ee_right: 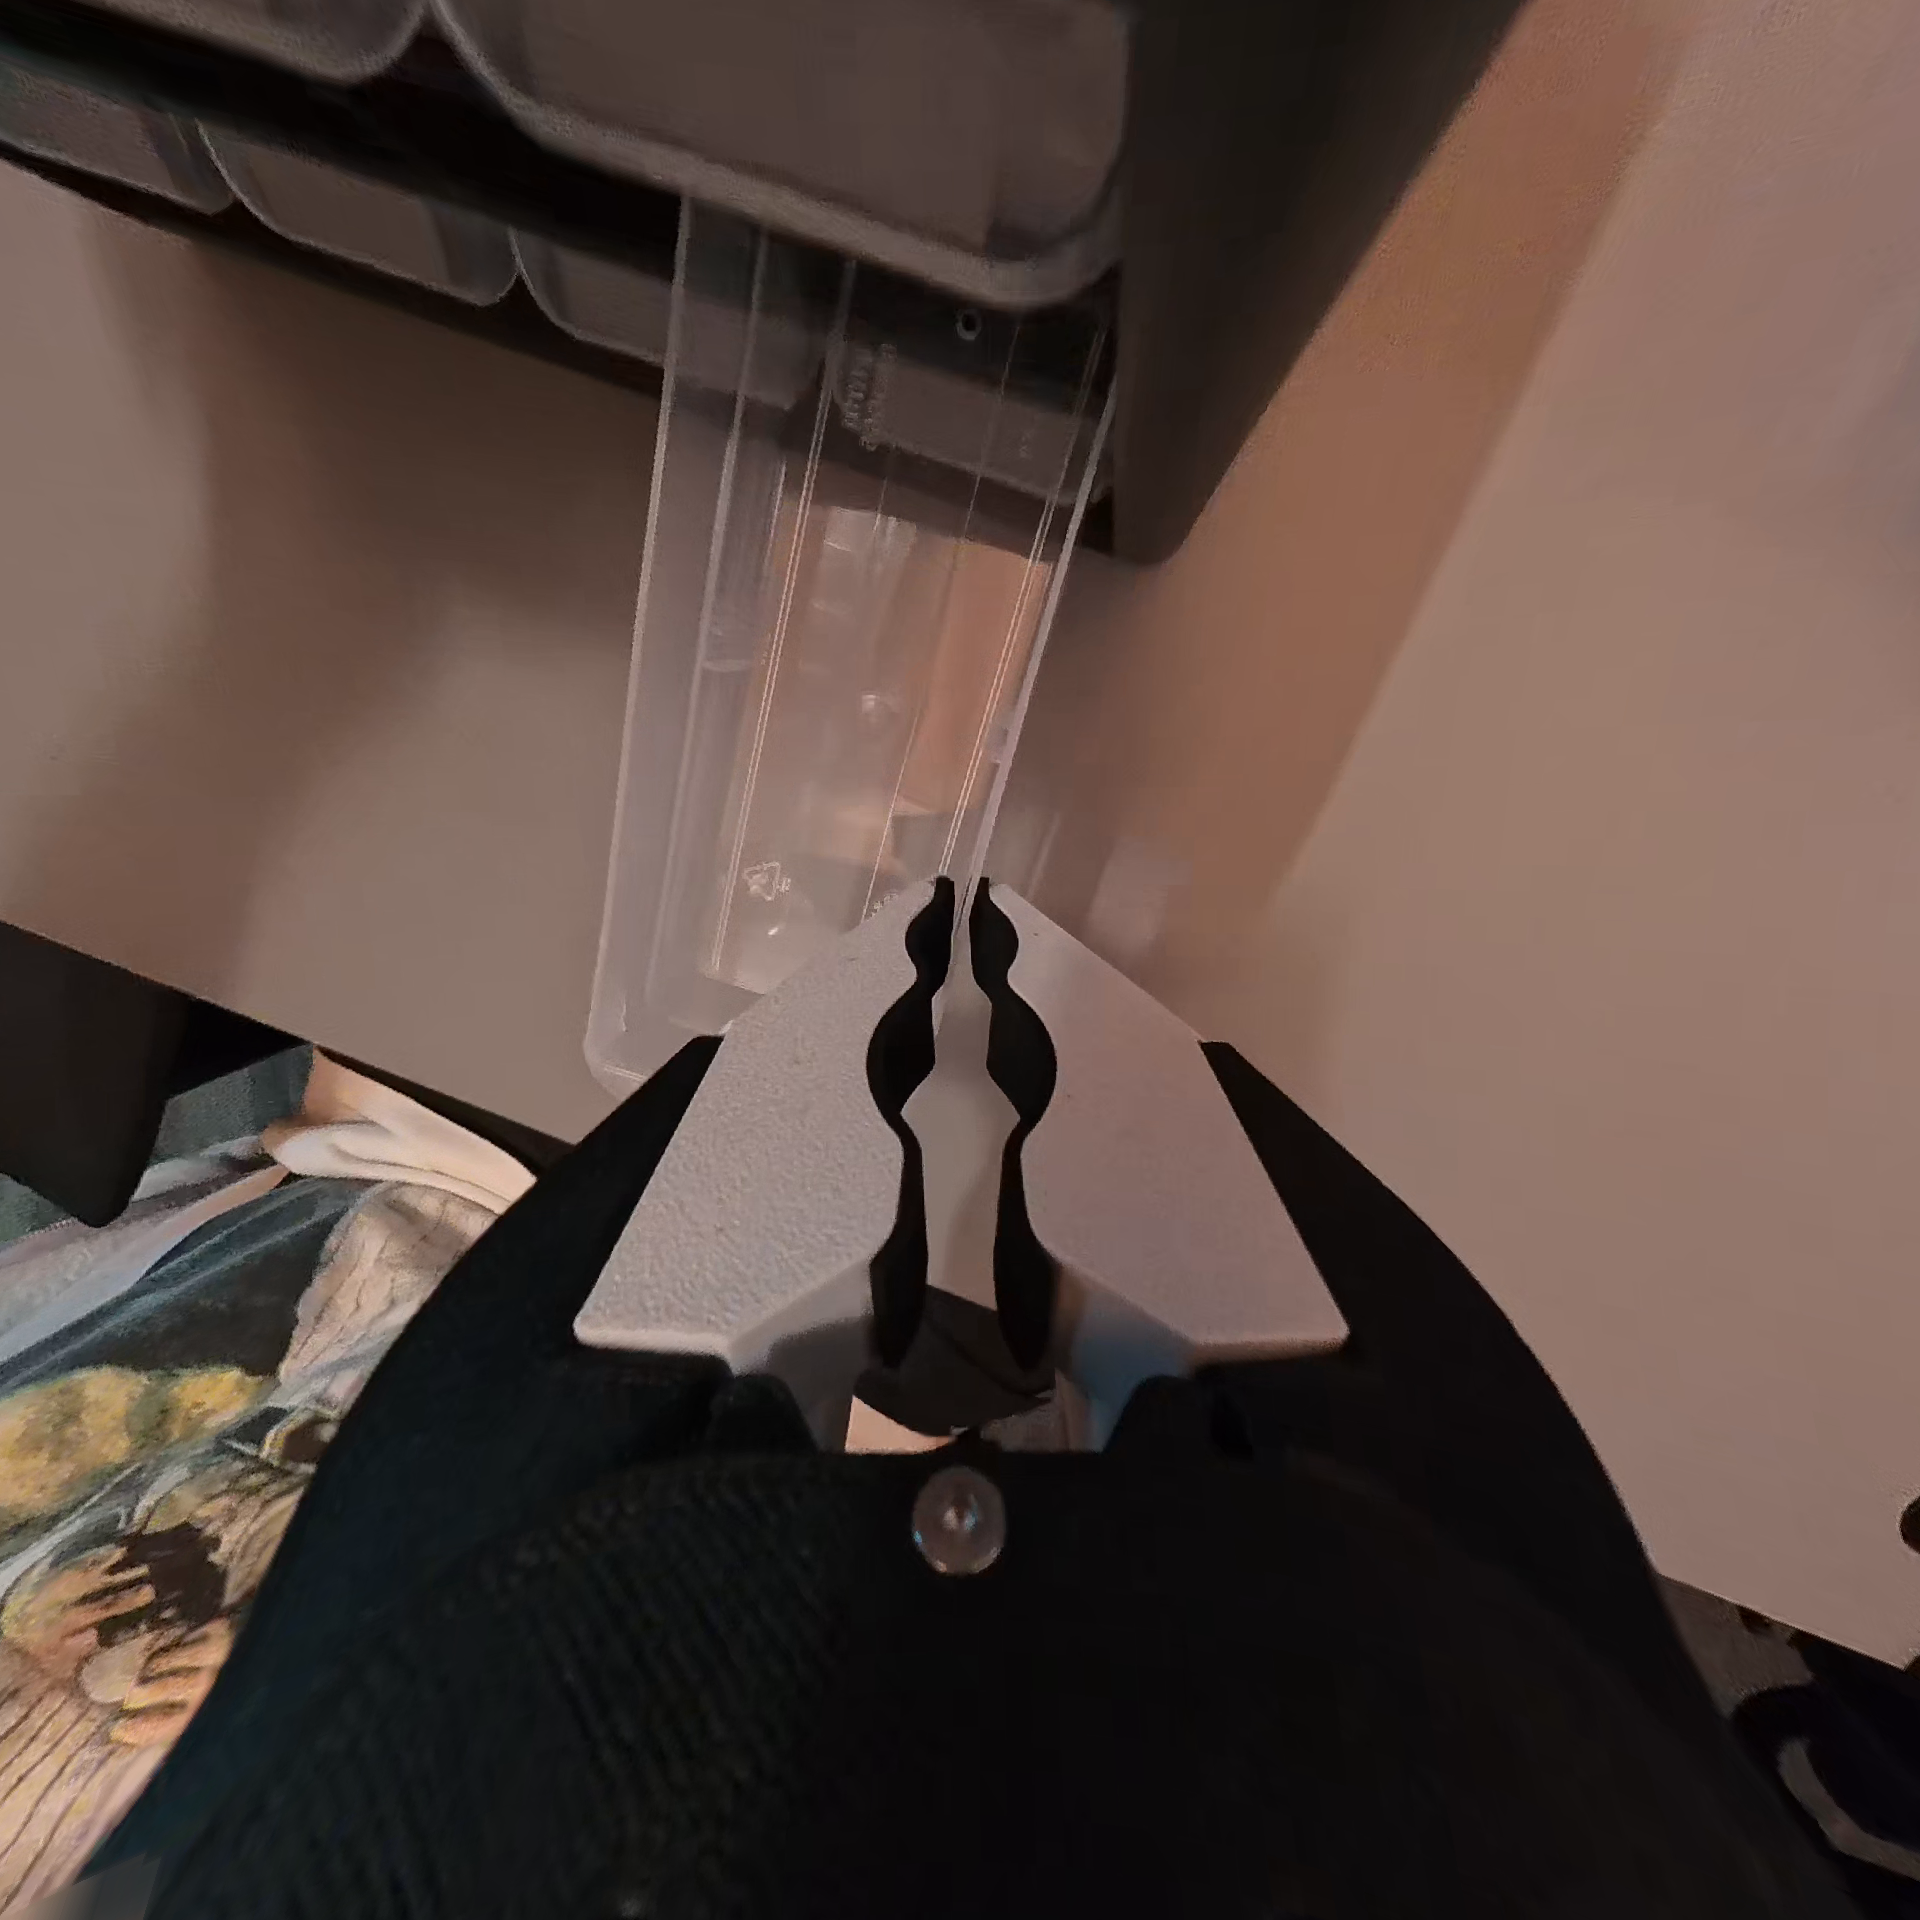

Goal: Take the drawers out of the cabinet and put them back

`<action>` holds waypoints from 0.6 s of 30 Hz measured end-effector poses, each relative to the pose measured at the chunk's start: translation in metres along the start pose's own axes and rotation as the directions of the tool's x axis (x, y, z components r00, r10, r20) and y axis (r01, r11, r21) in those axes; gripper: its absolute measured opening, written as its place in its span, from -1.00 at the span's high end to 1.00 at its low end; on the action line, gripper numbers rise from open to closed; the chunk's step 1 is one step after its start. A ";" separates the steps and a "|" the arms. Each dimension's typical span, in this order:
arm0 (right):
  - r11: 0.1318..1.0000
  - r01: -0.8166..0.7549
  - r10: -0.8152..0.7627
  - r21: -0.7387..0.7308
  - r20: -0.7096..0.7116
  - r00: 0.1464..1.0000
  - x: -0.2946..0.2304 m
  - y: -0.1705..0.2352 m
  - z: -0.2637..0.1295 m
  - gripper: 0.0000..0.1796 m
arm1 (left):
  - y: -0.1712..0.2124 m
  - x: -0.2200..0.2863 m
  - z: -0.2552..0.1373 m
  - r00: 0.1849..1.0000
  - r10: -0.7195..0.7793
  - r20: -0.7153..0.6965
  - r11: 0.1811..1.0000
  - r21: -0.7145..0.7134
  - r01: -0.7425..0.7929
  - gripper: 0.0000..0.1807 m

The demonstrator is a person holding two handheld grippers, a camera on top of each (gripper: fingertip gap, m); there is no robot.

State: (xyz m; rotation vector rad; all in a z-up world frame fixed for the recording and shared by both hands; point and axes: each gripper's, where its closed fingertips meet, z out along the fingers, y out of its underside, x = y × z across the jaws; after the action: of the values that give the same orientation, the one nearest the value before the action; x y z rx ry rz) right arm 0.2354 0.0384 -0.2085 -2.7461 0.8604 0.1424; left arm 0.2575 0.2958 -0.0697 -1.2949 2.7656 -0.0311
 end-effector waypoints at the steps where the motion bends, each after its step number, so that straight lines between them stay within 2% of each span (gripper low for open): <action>1: 1.000 0.004 -0.004 0.006 0.001 1.000 0.000 0.002 -0.001 0.99 | 0.000 0.000 0.000 1.000 0.002 0.003 1.000 -0.004 -0.002 1.00; 8: 0.999 0.043 -0.043 -0.006 0.052 0.998 -0.016 0.018 0.000 1.00 | 0.000 0.000 0.000 1.000 0.004 0.020 1.000 -0.025 -0.003 1.00; 10: 0.996 0.082 -0.078 -0.033 0.109 0.991 -0.028 0.025 0.002 1.00 | 0.000 0.000 0.000 1.000 0.005 0.025 1.000 -0.028 -0.004 1.00; 12: 0.996 0.090 -0.091 0.010 0.053 0.994 -0.025 0.018 0.001 1.00 | 0.000 0.000 0.000 1.000 0.003 0.028 1.000 -0.030 -0.002 1.00; 14: 0.989 0.145 -0.145 0.011 0.072 0.987 -0.028 0.023 -0.002 1.00 | 0.000 0.000 0.000 1.000 0.003 0.031 1.000 -0.031 -0.002 1.00; 18: 0.960 0.278 -0.277 0.026 -0.021 0.961 0.007 0.035 -0.015 1.00 | 0.000 0.000 0.000 1.000 0.002 0.030 1.000 -0.019 -0.001 1.00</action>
State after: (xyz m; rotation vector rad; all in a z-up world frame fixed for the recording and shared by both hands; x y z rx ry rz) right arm 0.2215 0.0027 -0.2032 -2.8082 0.4674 0.0520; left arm 0.2574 0.2959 -0.0697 -1.2866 2.7487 0.0151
